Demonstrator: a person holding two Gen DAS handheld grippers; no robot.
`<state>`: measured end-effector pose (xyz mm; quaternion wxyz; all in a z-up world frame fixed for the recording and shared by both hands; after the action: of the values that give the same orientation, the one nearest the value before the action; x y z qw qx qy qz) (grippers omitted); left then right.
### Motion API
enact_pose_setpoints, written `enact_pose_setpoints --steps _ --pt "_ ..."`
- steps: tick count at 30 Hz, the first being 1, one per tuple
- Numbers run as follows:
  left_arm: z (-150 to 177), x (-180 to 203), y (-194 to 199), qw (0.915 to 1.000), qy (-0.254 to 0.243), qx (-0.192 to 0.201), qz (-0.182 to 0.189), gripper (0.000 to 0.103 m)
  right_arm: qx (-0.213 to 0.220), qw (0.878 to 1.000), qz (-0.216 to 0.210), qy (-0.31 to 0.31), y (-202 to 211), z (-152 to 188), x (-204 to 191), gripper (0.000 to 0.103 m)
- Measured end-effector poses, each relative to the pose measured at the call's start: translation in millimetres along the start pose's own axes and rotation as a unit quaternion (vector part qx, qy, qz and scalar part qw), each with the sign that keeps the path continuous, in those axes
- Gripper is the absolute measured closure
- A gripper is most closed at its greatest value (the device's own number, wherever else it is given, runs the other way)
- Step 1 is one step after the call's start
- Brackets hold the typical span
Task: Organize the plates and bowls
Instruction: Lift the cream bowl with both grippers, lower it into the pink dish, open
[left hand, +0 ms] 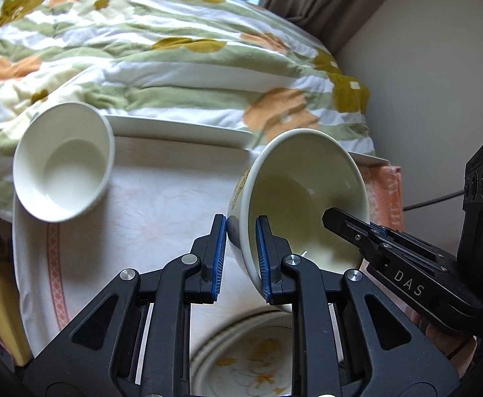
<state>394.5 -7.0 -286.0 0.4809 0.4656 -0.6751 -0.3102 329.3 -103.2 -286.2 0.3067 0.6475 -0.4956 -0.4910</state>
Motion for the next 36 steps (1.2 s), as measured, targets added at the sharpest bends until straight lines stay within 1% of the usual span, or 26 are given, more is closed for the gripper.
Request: enact_pose_setpoints --steps 5,9,14,18,20,25,28,31,36 --pt "25 60 10 0.9998 -0.018 0.001 0.011 0.087 0.017 1.000 0.005 -0.015 48 15 39 0.095" --pt "53 115 12 0.9995 -0.026 0.002 0.017 0.087 0.025 0.999 0.011 -0.018 84 33 79 0.095" --pt "90 182 5 0.9992 -0.034 0.000 0.021 0.087 0.033 0.999 0.020 -0.015 124 57 133 0.094" --pt "118 229 -6 0.9991 -0.036 -0.002 0.021 0.087 0.037 0.999 0.021 -0.014 144 71 173 0.094" --pt "130 244 -12 0.9991 -0.035 -0.004 0.022 0.087 0.036 0.999 0.021 -0.014 150 77 193 0.094" --pt "155 267 -31 0.9990 -0.035 -0.023 0.016 0.087 0.027 0.999 0.023 -0.018 154 94 222 0.094" --pt "163 271 -42 0.9982 -0.047 -0.038 0.006 0.087 0.021 0.999 0.017 -0.029 151 104 235 0.094" --pt "171 274 -56 0.9958 -0.075 -0.052 -0.011 0.087 0.017 0.999 0.008 -0.045 144 112 247 0.094" --pt "176 269 -81 0.9919 -0.096 -0.078 -0.029 0.087 -0.001 0.998 0.006 -0.063 125 128 260 0.094"
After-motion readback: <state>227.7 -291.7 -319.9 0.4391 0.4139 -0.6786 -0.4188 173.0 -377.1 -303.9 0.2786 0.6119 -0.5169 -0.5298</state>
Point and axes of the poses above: each gripper's, at about its wrist camera, not at the fingertips, and y roughly against the way its jaws point, x to its right, z to its underside, the point moved 9 cm from there along -y, roughly the way its jaws point, and after that the axes turned 4 degrees about -z, right-handed, at the moved point
